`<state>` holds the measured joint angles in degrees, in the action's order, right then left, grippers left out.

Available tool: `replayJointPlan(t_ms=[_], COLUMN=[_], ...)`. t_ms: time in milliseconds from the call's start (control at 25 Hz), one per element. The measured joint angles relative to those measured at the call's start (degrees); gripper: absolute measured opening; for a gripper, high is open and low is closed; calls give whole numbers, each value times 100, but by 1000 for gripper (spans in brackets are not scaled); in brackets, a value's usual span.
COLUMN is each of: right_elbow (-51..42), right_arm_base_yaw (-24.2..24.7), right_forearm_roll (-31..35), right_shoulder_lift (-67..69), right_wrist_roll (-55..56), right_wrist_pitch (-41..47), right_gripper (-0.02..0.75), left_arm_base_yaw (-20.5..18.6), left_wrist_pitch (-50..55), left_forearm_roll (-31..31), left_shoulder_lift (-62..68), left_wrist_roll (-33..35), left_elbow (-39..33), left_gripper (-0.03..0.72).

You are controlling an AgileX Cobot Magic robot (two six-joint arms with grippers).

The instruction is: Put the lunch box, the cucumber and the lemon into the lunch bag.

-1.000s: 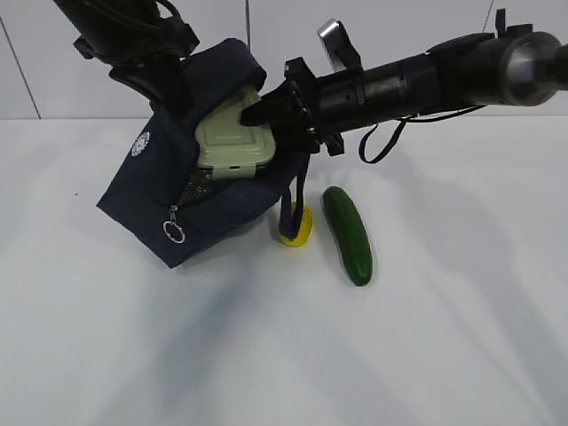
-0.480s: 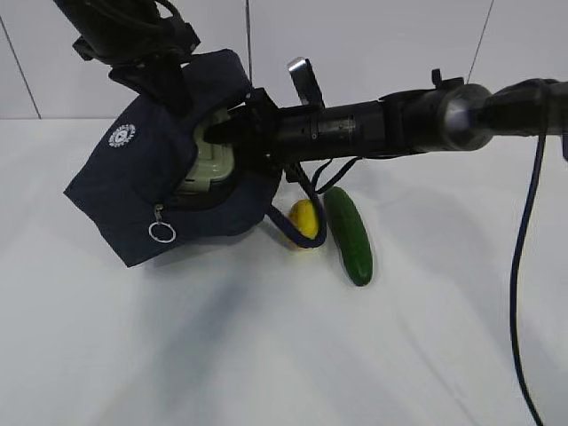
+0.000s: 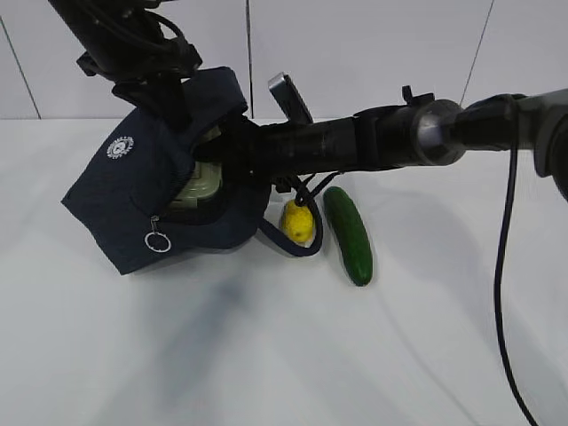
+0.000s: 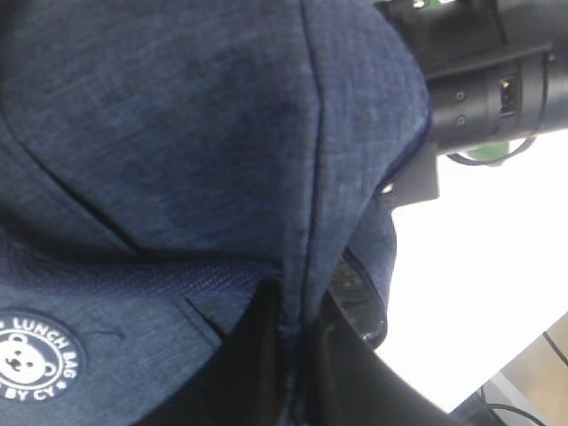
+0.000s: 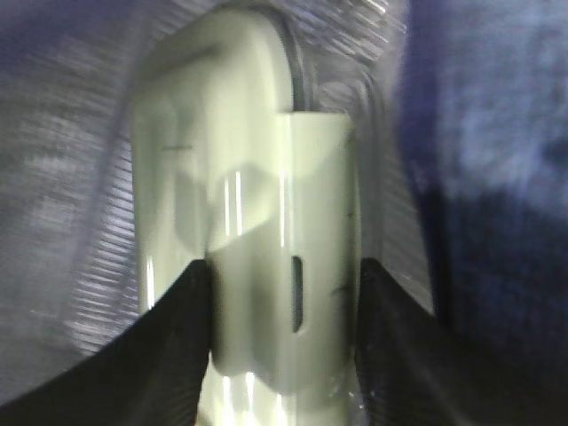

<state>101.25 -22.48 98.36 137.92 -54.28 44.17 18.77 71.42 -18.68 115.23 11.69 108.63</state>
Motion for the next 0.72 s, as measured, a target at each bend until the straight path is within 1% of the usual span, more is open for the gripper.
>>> replayJointPlan(t_ms=[200,600,680,720], right_elbow=[0,26,26,26], right_arm_base_yaw=[-94,-109,-109,-109], right_forearm_roll=[50,159,146,131], right_shoulder_lift=[110,294,294,294], right_wrist_roll=[-131,-255,-255,-255], right_wrist_pitch=[-216,-126,-126,-126], right_gripper=[354,354,365,383], left_arm_base_yaw=[0,0,0,0], left_wrist_pitch=[-10,-10,-10,-10], left_forearm_roll=[0,0,0,0], left_shoulder_lift=[79,79,79,79], left_wrist_roll=[0,-2,-12,-12], left_elbow=[0,0,0,0], left_gripper=[15,15,15,15])
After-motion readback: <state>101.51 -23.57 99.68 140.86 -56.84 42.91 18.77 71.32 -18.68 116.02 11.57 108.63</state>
